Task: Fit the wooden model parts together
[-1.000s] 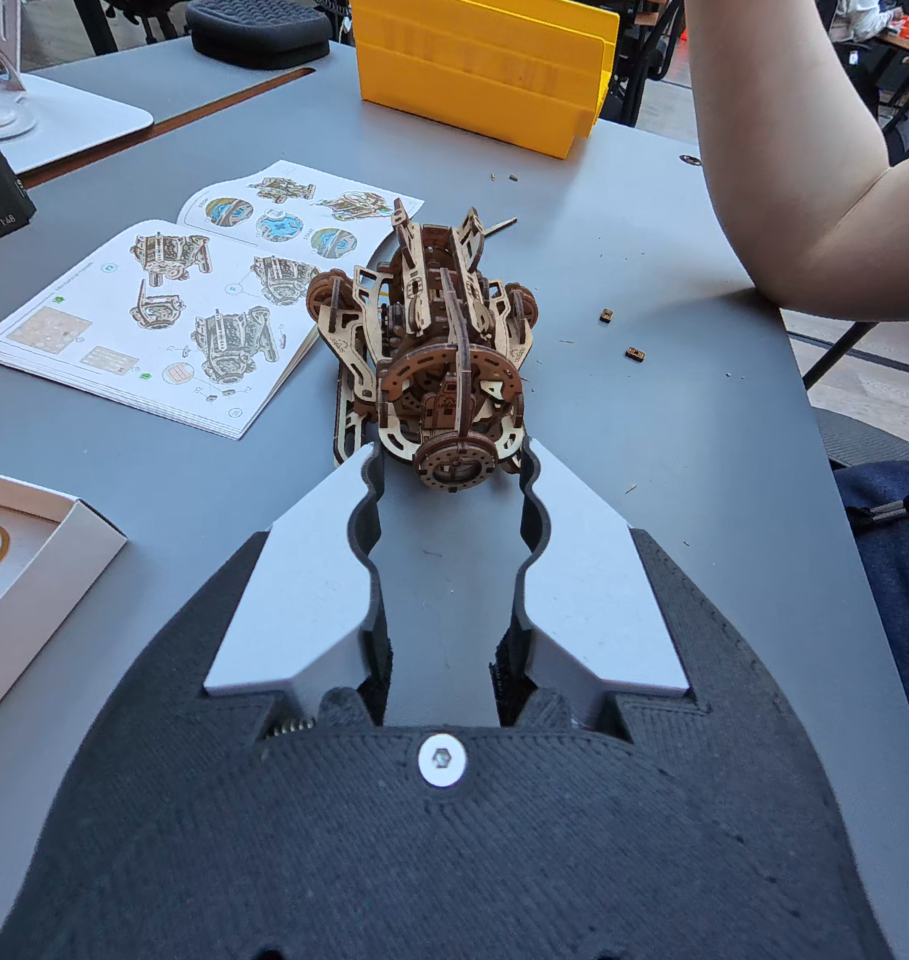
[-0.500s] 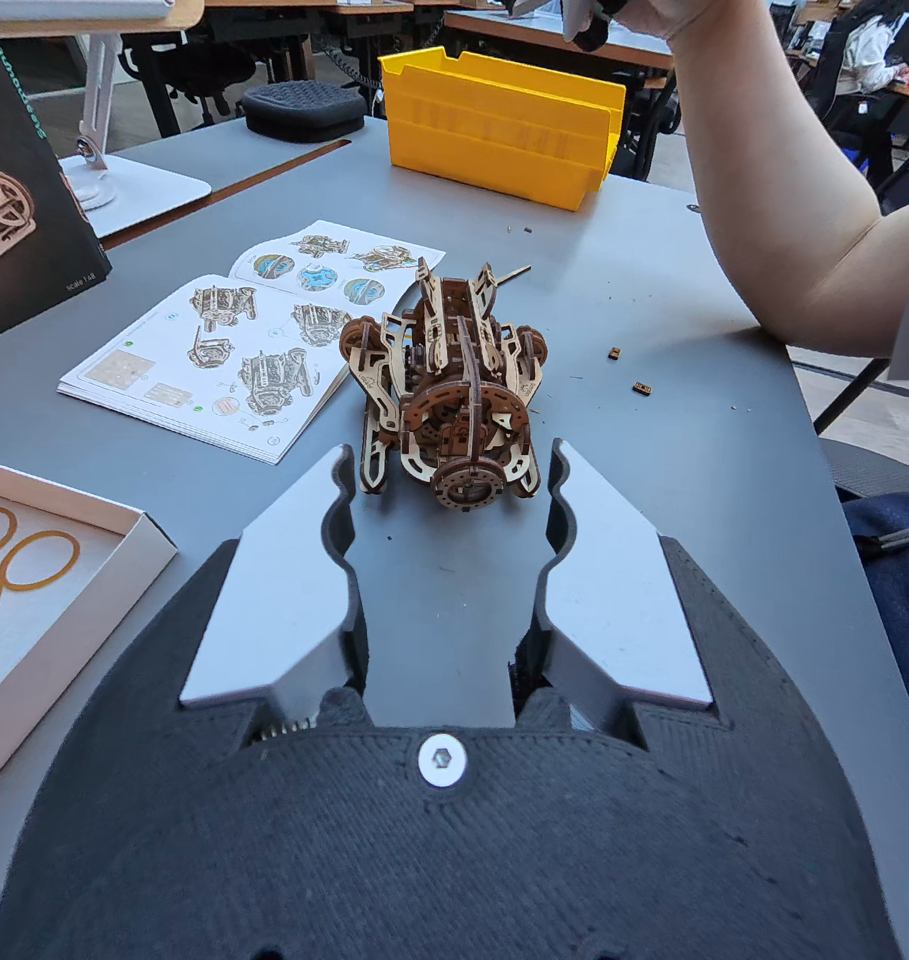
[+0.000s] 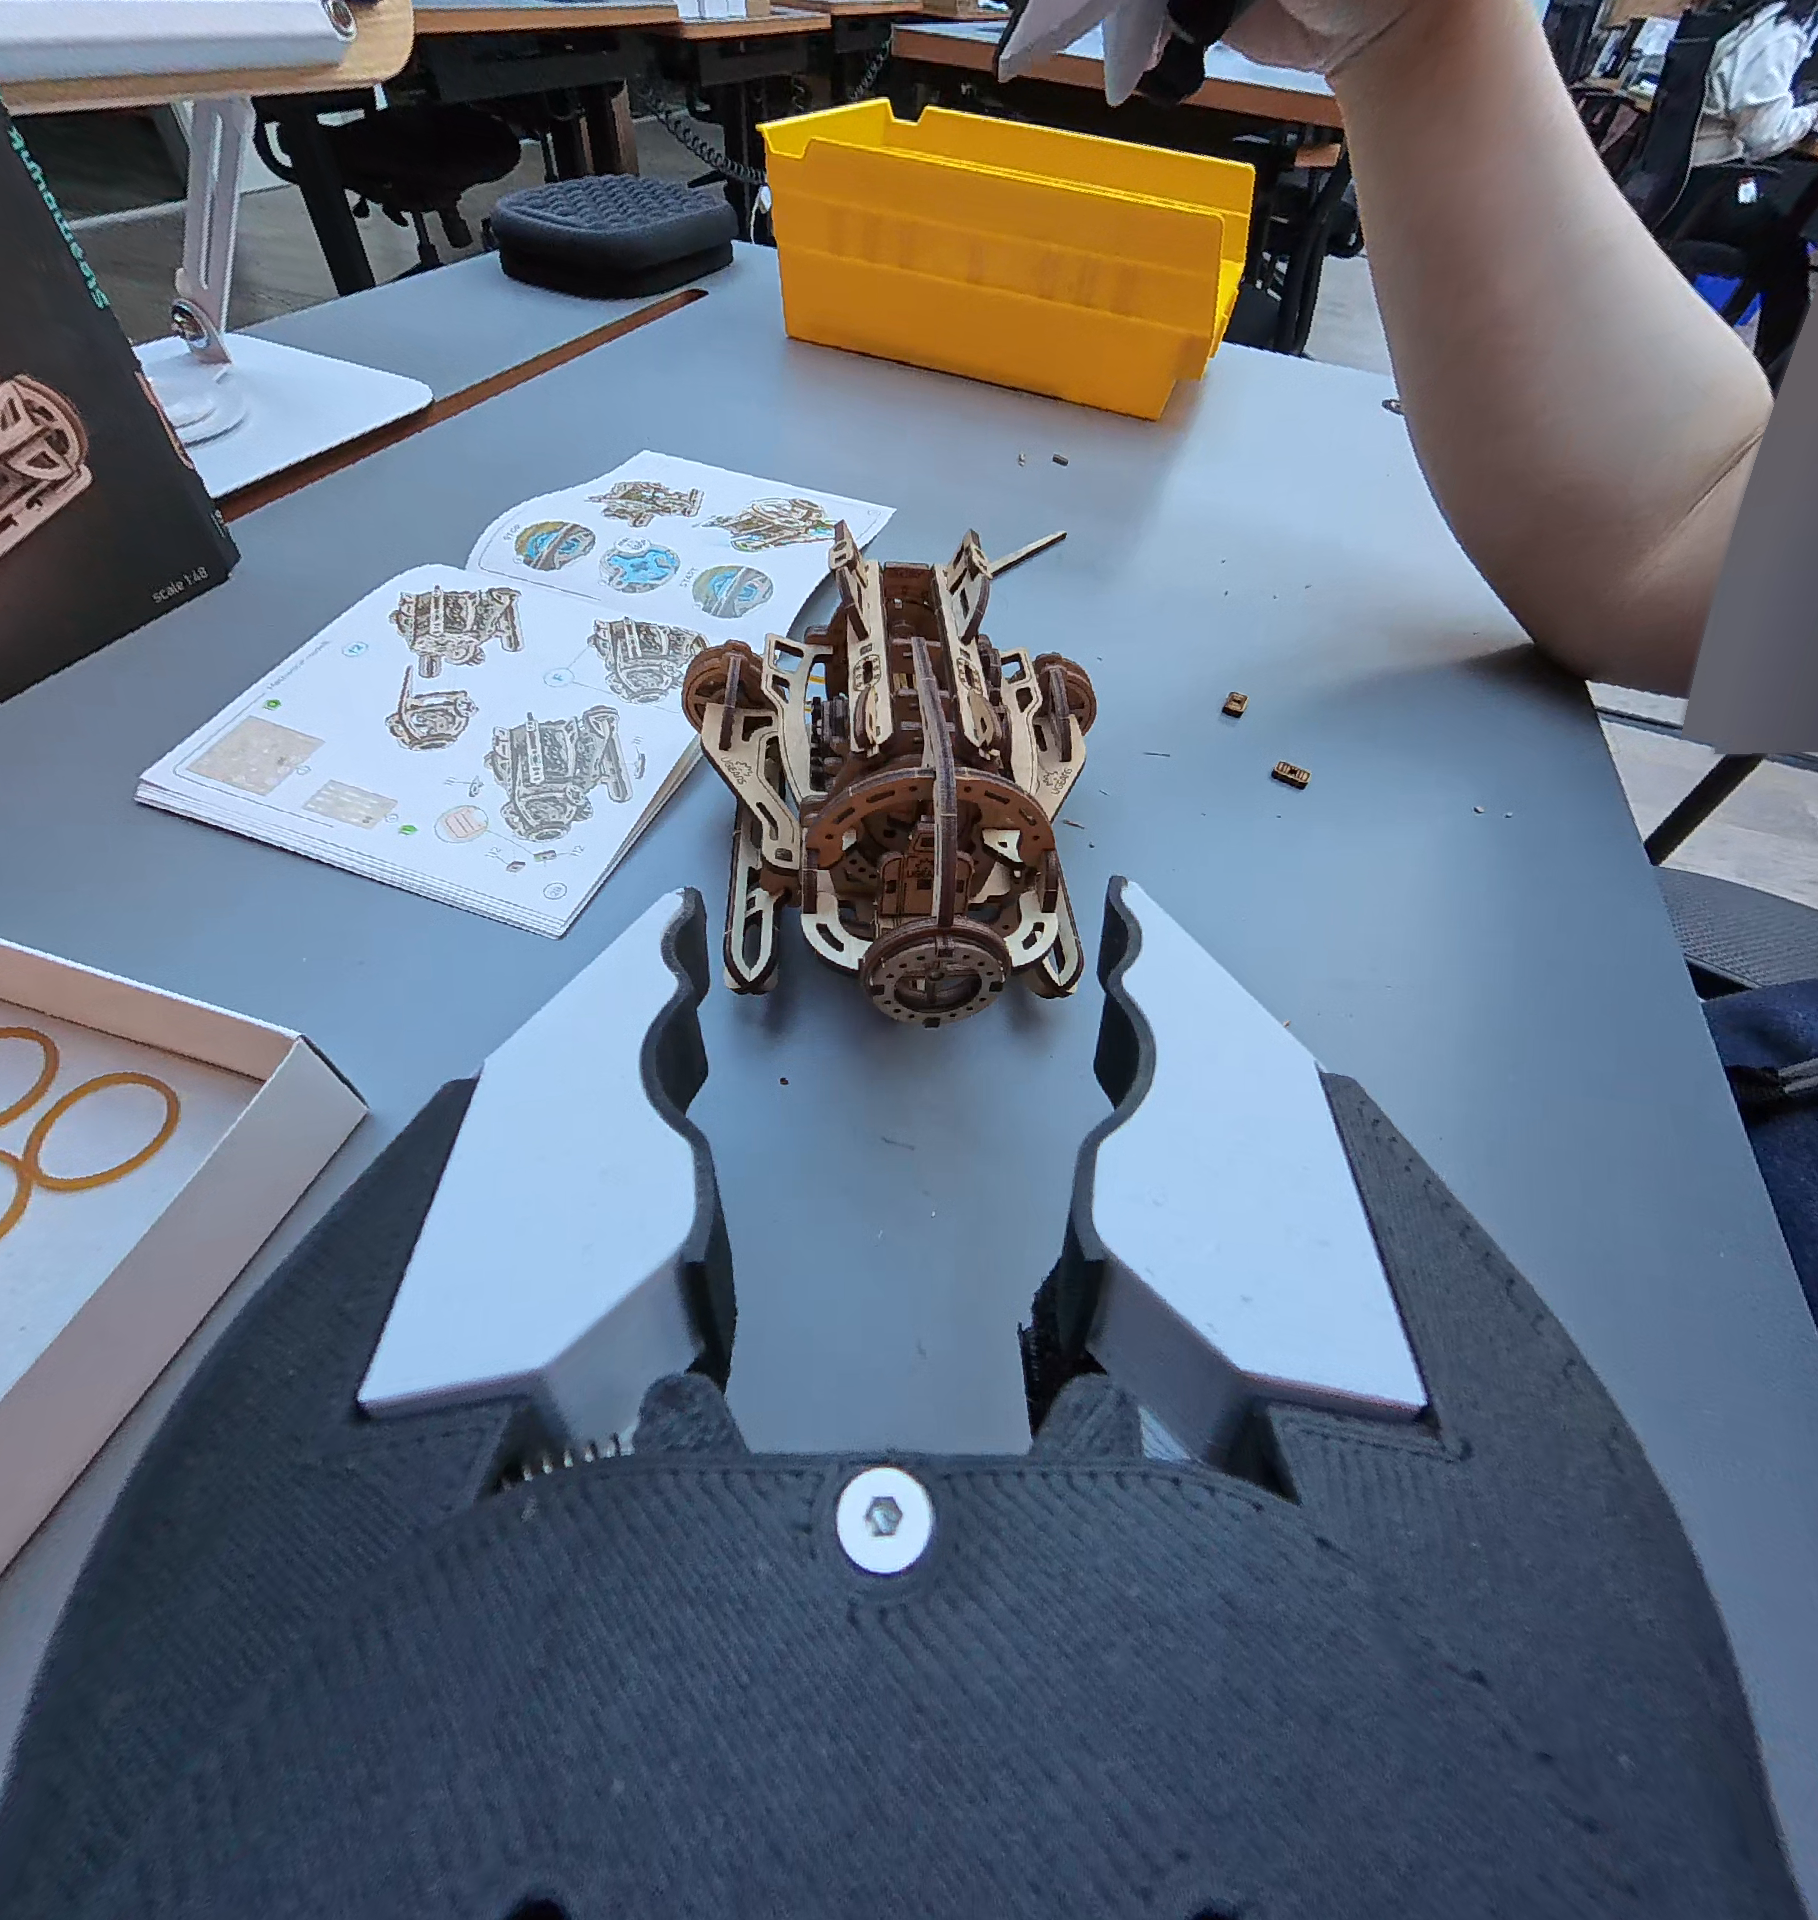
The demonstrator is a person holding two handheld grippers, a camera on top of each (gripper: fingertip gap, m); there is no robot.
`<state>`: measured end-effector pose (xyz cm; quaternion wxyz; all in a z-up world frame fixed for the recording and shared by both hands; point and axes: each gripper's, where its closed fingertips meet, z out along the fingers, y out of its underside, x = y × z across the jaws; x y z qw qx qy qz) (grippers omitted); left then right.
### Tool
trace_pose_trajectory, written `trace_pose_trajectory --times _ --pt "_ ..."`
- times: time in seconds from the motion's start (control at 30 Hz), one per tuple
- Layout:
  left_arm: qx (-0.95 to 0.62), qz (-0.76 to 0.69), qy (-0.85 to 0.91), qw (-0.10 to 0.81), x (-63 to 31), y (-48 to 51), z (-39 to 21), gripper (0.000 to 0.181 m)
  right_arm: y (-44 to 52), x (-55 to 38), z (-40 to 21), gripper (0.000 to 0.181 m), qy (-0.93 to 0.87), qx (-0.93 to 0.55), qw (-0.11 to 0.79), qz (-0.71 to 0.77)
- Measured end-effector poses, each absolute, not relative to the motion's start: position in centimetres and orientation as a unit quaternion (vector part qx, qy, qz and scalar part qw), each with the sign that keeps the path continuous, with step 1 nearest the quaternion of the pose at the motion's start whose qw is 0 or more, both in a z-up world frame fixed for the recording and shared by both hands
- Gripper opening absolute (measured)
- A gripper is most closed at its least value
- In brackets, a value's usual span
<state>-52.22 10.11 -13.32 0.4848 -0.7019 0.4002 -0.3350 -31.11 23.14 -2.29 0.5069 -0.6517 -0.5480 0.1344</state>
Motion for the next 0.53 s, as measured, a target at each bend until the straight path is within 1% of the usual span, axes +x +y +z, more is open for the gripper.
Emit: trace_pose_trajectory --times 0.53 --pt "-0.703 -0.329 0.409 0.481 -52.21 10.04 -13.72 0.075 23.28 -31.61 -2.96 0.091 -0.554 -0.657 0.496 0.129"
